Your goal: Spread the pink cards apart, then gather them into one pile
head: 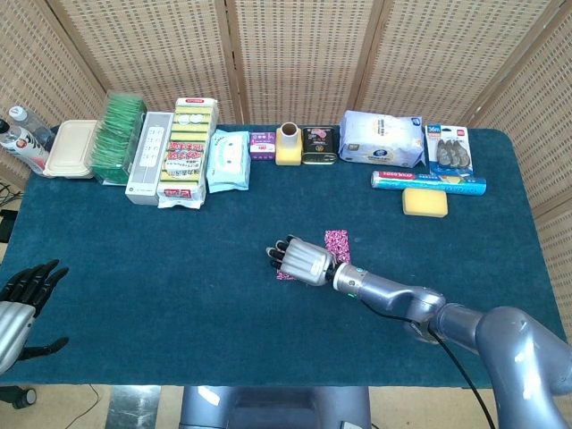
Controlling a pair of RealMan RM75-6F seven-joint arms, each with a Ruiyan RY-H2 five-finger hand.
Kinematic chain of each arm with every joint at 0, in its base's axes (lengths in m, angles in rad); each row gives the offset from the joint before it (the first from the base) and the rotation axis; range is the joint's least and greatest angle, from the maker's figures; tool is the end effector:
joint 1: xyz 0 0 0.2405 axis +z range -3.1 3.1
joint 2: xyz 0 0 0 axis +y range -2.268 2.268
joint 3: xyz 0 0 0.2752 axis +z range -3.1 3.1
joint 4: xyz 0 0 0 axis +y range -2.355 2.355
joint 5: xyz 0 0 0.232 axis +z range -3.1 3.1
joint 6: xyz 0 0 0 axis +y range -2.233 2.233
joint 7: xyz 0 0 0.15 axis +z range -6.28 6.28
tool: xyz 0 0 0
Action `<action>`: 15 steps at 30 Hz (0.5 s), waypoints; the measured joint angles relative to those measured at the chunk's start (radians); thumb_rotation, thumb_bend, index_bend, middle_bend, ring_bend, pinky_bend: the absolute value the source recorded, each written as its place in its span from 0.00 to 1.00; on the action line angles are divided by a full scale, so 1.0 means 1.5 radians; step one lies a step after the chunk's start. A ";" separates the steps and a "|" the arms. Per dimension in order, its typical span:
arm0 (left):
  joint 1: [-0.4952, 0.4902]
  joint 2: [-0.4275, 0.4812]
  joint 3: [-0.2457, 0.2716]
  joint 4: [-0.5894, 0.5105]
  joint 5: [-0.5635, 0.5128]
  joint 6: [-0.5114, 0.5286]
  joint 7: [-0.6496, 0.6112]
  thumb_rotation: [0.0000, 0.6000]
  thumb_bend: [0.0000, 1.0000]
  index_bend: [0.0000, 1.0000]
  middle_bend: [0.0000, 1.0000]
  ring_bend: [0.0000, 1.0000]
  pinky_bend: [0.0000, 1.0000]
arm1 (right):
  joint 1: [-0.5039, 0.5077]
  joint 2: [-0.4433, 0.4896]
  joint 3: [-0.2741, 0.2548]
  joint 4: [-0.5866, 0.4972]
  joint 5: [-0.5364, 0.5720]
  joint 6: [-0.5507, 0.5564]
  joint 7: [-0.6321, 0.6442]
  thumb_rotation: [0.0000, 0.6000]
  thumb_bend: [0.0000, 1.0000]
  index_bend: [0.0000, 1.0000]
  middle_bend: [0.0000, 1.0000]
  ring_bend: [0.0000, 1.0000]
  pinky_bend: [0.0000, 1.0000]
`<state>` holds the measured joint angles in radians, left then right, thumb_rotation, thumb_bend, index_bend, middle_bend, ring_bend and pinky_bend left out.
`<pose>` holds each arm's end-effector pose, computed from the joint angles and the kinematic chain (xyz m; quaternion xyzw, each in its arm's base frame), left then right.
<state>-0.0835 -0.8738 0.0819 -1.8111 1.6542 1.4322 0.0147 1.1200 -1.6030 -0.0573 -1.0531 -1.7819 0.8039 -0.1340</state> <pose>-0.3068 0.1538 0.1762 -0.6764 -0.3917 -0.3360 0.5254 -0.1001 -0.4089 -0.0817 0.9270 0.0479 0.2645 0.2615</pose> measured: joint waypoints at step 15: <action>-0.001 0.004 -0.002 0.004 -0.003 -0.001 -0.014 1.00 0.08 0.00 0.00 0.00 0.06 | 0.029 -0.044 -0.013 0.063 -0.010 -0.025 0.021 1.00 0.07 0.22 0.14 0.23 0.40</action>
<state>-0.0854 -0.8678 0.0787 -1.8058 1.6491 1.4312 -0.0058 1.1638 -1.6695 -0.0769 -0.9584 -1.7975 0.7660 -0.1020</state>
